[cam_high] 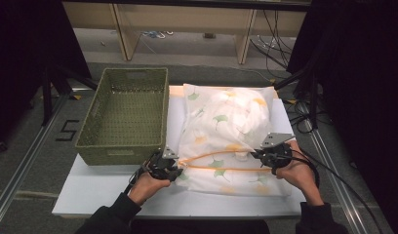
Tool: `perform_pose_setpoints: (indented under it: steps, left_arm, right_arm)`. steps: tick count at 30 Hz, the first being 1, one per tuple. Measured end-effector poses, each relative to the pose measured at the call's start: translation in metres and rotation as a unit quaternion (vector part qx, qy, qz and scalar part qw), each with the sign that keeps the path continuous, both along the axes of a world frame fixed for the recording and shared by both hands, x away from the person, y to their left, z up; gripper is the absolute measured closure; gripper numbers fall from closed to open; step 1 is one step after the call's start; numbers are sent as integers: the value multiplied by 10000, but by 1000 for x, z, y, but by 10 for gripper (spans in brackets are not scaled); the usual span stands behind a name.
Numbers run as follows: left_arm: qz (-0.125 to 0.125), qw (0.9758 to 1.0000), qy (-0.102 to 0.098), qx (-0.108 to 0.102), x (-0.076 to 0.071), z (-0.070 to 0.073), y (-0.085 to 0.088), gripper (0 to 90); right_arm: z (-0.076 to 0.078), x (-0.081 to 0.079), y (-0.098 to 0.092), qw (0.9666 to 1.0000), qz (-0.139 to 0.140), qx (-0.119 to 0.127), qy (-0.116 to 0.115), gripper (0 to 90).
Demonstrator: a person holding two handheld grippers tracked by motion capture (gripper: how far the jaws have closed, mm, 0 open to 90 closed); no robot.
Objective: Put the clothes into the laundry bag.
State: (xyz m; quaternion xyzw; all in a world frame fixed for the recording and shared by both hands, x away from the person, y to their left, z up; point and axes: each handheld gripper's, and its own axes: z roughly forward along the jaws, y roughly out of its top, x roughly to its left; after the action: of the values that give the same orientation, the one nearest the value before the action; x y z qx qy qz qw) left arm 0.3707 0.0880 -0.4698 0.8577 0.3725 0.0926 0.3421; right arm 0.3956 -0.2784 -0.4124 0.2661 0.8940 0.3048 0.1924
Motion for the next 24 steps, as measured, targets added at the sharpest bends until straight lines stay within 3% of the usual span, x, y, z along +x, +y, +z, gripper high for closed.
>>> perform_pose_setpoints:
  steps: [1, 5, 8, 10, 11, 14, 16, 17, 22, 23, 24]
  left_arm:
    - [-65, 10000, -7, -19, -3, 1, 2, 847]
    - [-125, 9999, -81, -79, -18, 4, 5, 858]
    - [-276, 9996, 6, 47, -26, 1, 5, 829]
    - [-230, 9997, 48, 43, -25, -2, 6, 804]
    - [-191, 9998, 97, 22, -24, -3, 6, 778]
    - [-176, 9997, 174, 45, -21, -5, 6, 753]
    - [-290, 9994, 151, 62, -21, -6, 5, 753]
    - [-194, 9997, 173, 16, -22, -7, 4, 758]
    - [-318, 9994, 158, 37, -22, -5, 5, 780]
    - [-315, 9994, 166, 27, -23, -5, 5, 772]
    - [-325, 9993, 170, 35, -23, -5, 5, 767]
  right_arm:
    - [-2, 0, 0, 10000, 26, -48, -79, 876]
    - [-11, -1, -1, 10000, -51, -70, 9, 877]
    - [-19, -1, -1, 9998, -56, -124, 141, 877]
    - [-25, -1, -2, 9997, -90, -184, 166, 878]
    - [-31, -2, -1, 9991, -166, -204, 340, 878]
    - [-44, -1, 0, 9982, -238, -238, 489, 878]
    - [-46, -1, -1, 9980, -248, -231, 534, 878]
    - [-46, 0, -2, 9982, -234, -226, 505, 878]
    - [-51, 2, -3, 9978, -295, -275, 532, 879]
    - [-52, 1, -2, 9966, -369, -200, 712, 880]
    - [-54, 2, -3, 9974, -326, -270, 584, 879]
